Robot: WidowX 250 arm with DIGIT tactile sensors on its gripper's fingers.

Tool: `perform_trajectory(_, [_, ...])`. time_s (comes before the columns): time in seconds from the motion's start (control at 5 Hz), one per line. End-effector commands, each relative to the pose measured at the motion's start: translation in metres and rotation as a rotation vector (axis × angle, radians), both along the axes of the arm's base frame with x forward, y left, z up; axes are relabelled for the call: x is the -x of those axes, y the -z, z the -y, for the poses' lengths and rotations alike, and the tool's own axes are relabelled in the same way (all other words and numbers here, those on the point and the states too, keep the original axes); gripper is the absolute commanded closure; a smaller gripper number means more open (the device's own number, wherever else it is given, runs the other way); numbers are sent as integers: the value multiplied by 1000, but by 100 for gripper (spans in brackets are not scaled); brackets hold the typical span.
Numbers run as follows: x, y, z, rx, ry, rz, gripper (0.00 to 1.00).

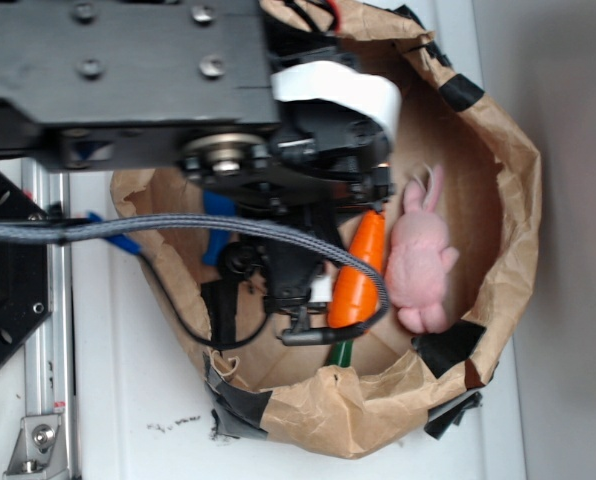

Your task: Grab the black box.

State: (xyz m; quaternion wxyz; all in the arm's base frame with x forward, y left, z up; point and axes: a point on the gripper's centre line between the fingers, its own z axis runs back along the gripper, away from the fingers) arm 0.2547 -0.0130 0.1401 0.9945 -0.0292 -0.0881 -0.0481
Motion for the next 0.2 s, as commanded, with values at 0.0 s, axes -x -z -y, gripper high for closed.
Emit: perform_trajectory(0.0, [3,-24,0,27,9,35,100])
